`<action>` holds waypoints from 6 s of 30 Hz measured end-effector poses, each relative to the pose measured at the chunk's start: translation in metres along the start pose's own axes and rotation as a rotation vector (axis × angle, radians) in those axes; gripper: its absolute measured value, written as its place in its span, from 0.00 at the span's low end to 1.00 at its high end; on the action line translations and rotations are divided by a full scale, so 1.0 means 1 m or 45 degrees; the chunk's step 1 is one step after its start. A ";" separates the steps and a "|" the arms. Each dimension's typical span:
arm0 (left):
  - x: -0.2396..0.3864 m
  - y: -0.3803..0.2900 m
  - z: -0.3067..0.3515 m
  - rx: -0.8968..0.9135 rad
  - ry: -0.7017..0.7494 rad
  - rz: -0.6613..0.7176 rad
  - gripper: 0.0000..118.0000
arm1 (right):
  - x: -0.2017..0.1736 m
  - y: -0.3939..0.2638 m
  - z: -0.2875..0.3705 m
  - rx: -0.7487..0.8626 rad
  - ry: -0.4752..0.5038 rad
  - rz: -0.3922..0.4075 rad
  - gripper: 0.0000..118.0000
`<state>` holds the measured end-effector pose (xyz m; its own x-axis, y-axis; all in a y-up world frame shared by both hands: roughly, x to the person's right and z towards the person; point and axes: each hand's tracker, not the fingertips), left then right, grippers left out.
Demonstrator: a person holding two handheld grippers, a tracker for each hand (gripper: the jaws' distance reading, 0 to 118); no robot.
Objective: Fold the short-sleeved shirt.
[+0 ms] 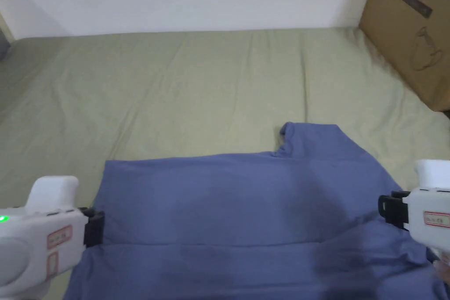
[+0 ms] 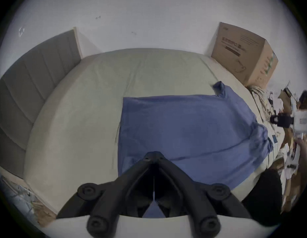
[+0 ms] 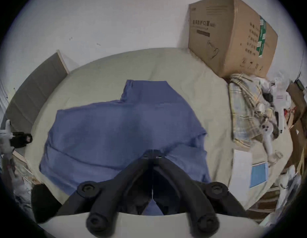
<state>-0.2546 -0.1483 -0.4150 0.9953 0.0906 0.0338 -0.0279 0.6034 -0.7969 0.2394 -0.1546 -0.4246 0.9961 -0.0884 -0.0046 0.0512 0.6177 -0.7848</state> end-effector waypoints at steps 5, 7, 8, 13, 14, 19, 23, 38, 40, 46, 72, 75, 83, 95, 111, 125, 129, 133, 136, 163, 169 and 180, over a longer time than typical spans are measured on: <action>-0.042 0.077 -0.063 -0.003 0.027 0.030 0.00 | -0.010 0.016 -0.021 -0.023 0.005 0.104 0.00; -0.056 0.107 -0.100 -0.093 0.025 0.064 0.04 | -0.018 0.020 -0.025 -0.041 -0.002 0.147 0.00; -0.063 0.116 -0.116 -0.118 -0.021 0.092 0.17 | -0.020 0.022 -0.029 -0.050 -0.001 0.153 0.00; -0.066 0.133 -0.191 -0.210 0.105 -0.009 0.98 | -0.011 0.027 -0.051 -0.114 0.055 0.108 0.00; -0.063 0.135 -0.202 -0.234 0.123 -0.037 0.98 | -0.009 0.027 -0.054 -0.123 0.060 0.106 0.00; -0.067 0.128 -0.227 -0.377 0.056 -0.057 0.82 | -0.004 0.024 -0.070 -0.157 0.043 0.108 0.00; -0.063 0.133 -0.189 -0.222 -0.025 -0.050 0.13 | 0.005 0.028 -0.076 -0.168 0.064 0.072 0.00; -0.058 0.133 -0.117 -0.082 -0.094 -0.009 0.02 | 0.083 0.164 -0.204 -0.129 0.071 -0.133 0.95; -0.056 0.132 -0.118 -0.097 -0.070 -0.005 0.02 | 0.090 0.168 -0.230 -0.200 0.002 -0.134 0.95; -0.062 0.128 -0.135 -0.152 -0.056 0.009 0.02 | 0.090 0.155 -0.283 -0.451 -0.016 0.032 0.78; -0.061 -0.012 0.009 -0.205 -0.205 0.100 0.02 | 0.111 -0.030 0.028 -0.213 0.202 -0.127 0.01; -0.063 -0.048 -0.006 -0.295 -0.212 0.140 0.02 | 0.112 -0.064 0.010 -0.297 0.170 -0.142 0.01; -0.054 -0.072 -0.005 -0.268 -0.051 0.165 0.79 | 0.078 -0.074 0.010 -0.237 -0.071 0.012 0.68; 0.043 -0.032 0.052 0.171 0.087 -0.053 0.83 | -0.046 -0.034 0.061 0.116 -0.045 -0.031 0.79; -0.010 -0.042 0.030 0.131 -0.140 0.267 0.00 | -0.108 -0.037 0.010 0.019 -0.178 0.115 0.00; -0.178 -0.087 -0.074 -0.262 -0.918 0.822 1.00 | -0.122 -0.041 -0.017 -0.114 -0.107 0.186 0.00; -0.165 -0.091 -0.100 -0.227 -1.323 0.962 1.00 | -0.121 -0.043 -0.022 -0.152 -0.113 0.200 0.00; -0.143 -0.096 -0.129 -0.338 -1.461 0.901 1.00 | -0.123 -0.043 -0.021 -0.169 -0.113 0.214 0.00; -0.142 -0.093 -0.133 -0.257 -1.363 0.765 0.58 | -0.125 -0.041 -0.018 -0.170 -0.078 0.200 0.00; -0.008 -0.016 -0.013 -0.197 -0.449 0.133 0.03 | -0.131 -0.047 0.014 -0.078 0.123 0.235 0.00; 0.097 -0.011 -0.063 -0.350 -0.584 0.020 0.05 | -0.106 -0.050 0.016 -0.072 0.103 0.183 0.00; 0.107 -0.022 -0.067 -0.409 -0.754 0.163 1.00 | -0.085 -0.052 0.015 -0.065 0.103 0.118 0.00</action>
<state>-0.1411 -0.2049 -0.4340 0.7651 0.6186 0.1789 -0.0218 0.3025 -0.9529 0.1534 -0.1670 -0.3743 0.9872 -0.0964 -0.1269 -0.0468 0.5858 -0.8091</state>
